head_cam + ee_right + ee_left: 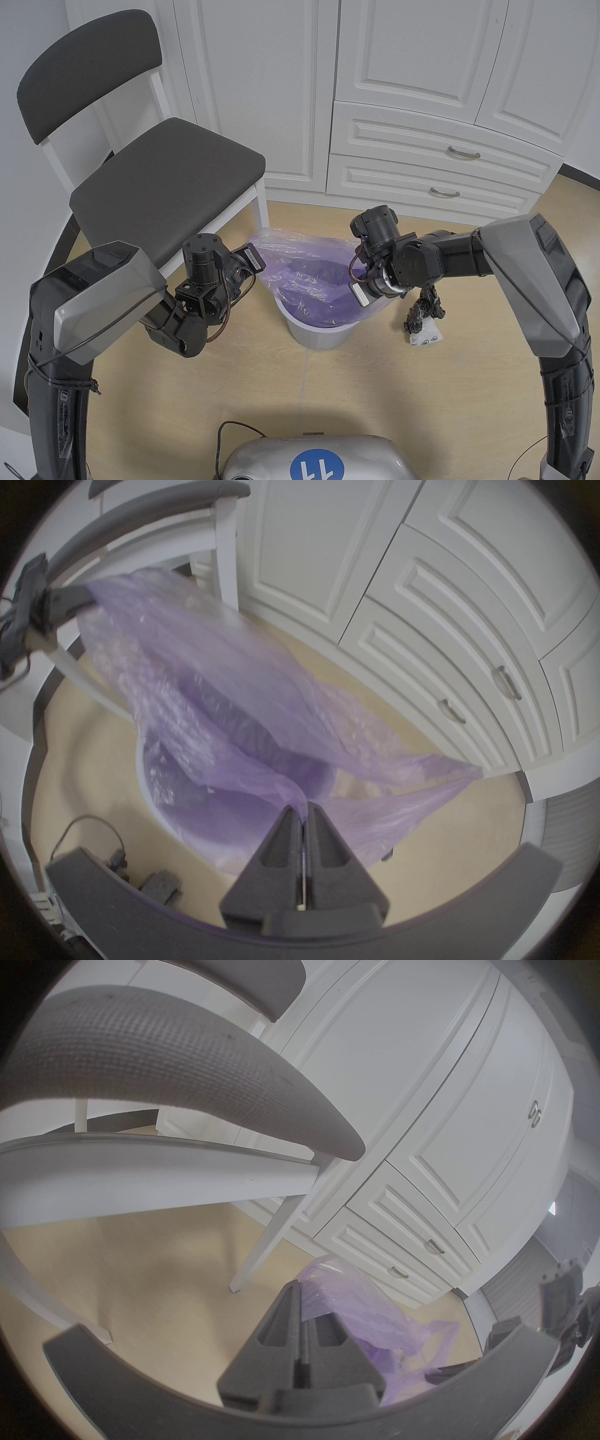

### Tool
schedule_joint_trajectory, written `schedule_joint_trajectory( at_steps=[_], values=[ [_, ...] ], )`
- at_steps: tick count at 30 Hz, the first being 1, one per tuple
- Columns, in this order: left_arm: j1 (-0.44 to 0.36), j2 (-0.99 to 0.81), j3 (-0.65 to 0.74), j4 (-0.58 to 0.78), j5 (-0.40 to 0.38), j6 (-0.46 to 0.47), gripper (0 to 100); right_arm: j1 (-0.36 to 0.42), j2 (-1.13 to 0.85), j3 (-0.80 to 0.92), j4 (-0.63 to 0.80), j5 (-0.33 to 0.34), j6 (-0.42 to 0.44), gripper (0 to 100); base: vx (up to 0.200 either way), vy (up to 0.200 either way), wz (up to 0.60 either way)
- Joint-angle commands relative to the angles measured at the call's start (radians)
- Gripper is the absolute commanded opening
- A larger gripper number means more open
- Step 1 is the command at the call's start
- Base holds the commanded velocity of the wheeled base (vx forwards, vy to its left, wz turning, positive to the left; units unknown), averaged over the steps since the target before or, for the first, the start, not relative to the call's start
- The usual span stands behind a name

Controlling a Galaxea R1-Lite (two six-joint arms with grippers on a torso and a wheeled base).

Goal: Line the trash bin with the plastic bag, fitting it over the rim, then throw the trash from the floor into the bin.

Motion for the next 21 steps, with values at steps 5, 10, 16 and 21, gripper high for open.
schedule_joint_trajectory(
  at_steps=[5,10,16,21],
  values=[
    [-0.009,-0.053,0.088,0.006,-0.009,0.002,0,0.006,-0.227,0.39,-0.109,0.016,0.0,0,0.0,0.0,0.0],
    [0.0,-0.045,0.095,0.021,-0.017,0.004,0,0.01,-0.231,0.594,-0.321,0.019,-0.003,0,0.0,0.0,0.0],
    [0.011,-0.048,0.172,0.021,-0.078,0.005,0,0.058,-0.181,0.723,-0.547,0.024,-0.006,0,0.0,0.0,0.0],
    [0.028,-0.047,0.233,0.021,-0.169,0.013,0,0.084,-0.142,0.76,-0.588,0.037,-0.006,0,0.0,0.0,0.0]
  ],
)
